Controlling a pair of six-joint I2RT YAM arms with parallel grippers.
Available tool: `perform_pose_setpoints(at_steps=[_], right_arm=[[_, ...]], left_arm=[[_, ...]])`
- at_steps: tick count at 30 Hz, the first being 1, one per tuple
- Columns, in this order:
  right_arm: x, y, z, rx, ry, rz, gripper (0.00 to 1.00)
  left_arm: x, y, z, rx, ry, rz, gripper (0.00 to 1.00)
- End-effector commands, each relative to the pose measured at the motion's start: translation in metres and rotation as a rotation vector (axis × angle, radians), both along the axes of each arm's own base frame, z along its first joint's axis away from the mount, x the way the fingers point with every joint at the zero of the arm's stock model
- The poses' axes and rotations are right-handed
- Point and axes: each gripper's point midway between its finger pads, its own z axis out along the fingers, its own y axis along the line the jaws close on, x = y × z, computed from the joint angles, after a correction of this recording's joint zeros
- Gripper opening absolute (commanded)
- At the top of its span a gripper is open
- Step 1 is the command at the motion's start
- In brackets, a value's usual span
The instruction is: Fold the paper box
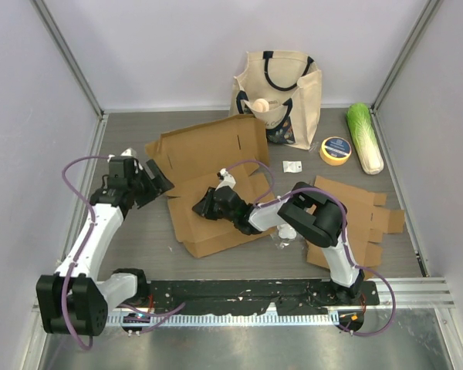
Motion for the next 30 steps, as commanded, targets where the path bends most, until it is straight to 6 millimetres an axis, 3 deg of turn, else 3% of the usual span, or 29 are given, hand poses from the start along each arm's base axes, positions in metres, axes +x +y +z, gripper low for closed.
perform_pose_setpoints(at_steps=[1,5,11,15,16,22,24,27,29,30], right_arm=[[0.004,-0.009,-0.016,-0.053,-0.007,-0.031,0.21],[0.003,-0.008,-0.018,-0.055,-0.005,-0.019,0.21],[0.003,-0.007,-0.022,-0.053,-0.004,-0.018,0.21],[0.005,-0.003,-0.017,-0.048,-0.011,-0.006,0.21],[0.006,-0.004,-0.015,-0.050,-0.016,-0.010,0.22],[0.009,-0.004,-0.007,-0.049,-0.036,-0.011,0.22],[0.010,-0.003,-0.006,-0.048,-0.039,-0.011,0.22],[0.010,-0.004,-0.005,-0.047,-0.040,-0.010,0.22],[0.010,-0.004,-0.004,-0.046,-0.042,-0.012,0.22],[0.010,-0.005,-0.004,-0.045,-0.040,-0.012,0.22]], left_arm=[[0.036,0.012,0.018,0.075,-0.109,0.076,0.84],[0.060,0.023,0.026,0.141,-0.117,0.108,0.78],[0.083,0.027,0.017,0.167,-0.097,0.127,0.61],[0.088,0.022,0.014,0.234,-0.083,0.115,0.51],[0.089,0.020,0.012,0.248,-0.078,0.108,0.45],[0.090,0.025,0.010,0.365,-0.076,0.110,0.29],[0.088,0.032,0.008,0.432,-0.061,0.122,0.31],[0.088,0.035,0.004,0.462,-0.032,0.128,0.45],[0.090,0.035,0.003,0.474,-0.027,0.124,0.45],[0.091,0.037,-0.001,0.486,-0.015,0.126,0.39]])
